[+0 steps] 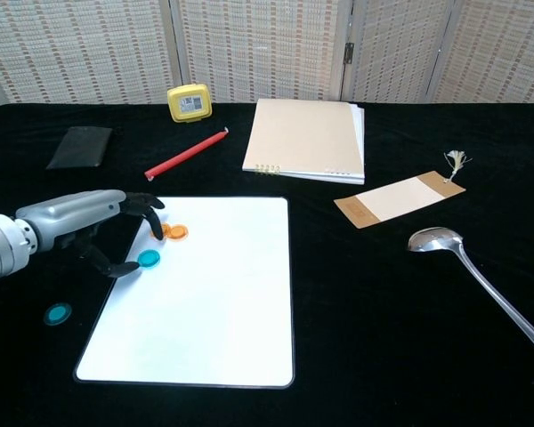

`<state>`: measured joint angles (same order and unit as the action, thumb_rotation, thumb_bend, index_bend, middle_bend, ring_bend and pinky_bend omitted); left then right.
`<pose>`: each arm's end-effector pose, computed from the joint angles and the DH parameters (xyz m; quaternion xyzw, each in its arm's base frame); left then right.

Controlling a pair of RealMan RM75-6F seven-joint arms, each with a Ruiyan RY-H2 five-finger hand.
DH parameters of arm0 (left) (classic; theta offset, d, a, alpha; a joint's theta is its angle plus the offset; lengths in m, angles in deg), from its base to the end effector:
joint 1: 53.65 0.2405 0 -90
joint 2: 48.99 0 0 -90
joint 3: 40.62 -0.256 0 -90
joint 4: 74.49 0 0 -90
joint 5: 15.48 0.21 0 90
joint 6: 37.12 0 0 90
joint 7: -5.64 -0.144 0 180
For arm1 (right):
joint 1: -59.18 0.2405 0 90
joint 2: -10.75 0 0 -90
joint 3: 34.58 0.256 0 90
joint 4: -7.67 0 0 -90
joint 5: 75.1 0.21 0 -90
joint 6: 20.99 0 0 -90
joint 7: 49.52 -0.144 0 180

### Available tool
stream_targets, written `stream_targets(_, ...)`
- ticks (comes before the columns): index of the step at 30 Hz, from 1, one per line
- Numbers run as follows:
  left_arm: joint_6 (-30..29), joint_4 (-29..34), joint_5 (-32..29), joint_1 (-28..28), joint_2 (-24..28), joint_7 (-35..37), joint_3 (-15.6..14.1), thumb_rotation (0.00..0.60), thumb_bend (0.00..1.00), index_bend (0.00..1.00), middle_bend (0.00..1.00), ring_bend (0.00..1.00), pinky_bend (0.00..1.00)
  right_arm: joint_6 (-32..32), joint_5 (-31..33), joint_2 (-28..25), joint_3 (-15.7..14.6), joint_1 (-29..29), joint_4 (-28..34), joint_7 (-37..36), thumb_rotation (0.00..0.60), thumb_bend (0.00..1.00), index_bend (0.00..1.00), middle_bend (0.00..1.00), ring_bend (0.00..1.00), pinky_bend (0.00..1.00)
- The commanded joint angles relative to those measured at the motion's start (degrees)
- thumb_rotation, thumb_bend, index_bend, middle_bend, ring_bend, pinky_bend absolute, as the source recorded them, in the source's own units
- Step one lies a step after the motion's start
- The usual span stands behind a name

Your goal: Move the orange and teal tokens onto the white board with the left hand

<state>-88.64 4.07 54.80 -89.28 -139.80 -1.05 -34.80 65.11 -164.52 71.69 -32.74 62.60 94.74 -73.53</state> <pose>-0.2051 0.3126 -0.0383 -0.7308 -0.4567 -0.3408 0.3758 -0.3296 -0.1706 0.1833 0.5471 -0.4613 0.4664 0.5199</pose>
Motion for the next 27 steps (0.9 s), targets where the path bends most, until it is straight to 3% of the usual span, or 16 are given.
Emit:
stream_targets(1,-0.9,0.9,0.3,0.4,0.7,0.1,-0.1,0.600,0.42,0.31,0.10,0.00,0.00,0.0,0.0,-0.1,0.0,0.0,0.1,0.0,0.600,0.48,0.00,0.00,0.00,0.00)
stream_targets(9,-6.4,4.8,5.5,3.5,6.0,2.8,-2.2,0.600,0.42,0.39,0.10,0.00,0.00,0.2,-0.5,-0.4,0.1,0.1,0.7,0.1,0.600,0.48,0.00,0.00,0.00,0.00)
stream_targets(16,-11.8,6.9,11.9,7.3,9.9,5.7,-6.4,0.600,0.42,0.42,0.10,0.00,0.00,0.1,-1.3,-0.4,0.0,0.6,1.4,0.5,0.600,0.48,0.00,0.00,0.01,0.00)
stream_targets(27,-15.9,5.6,17.0,11.5,9.2,5.8,-11.0,0.600,0.42,0.42,0.10,0.00,0.00,-0.1,-1.8,-0.5,-0.2,1.0,1.9,1.0,0.600,0.48,0.00,0.00,0.01,0.00)
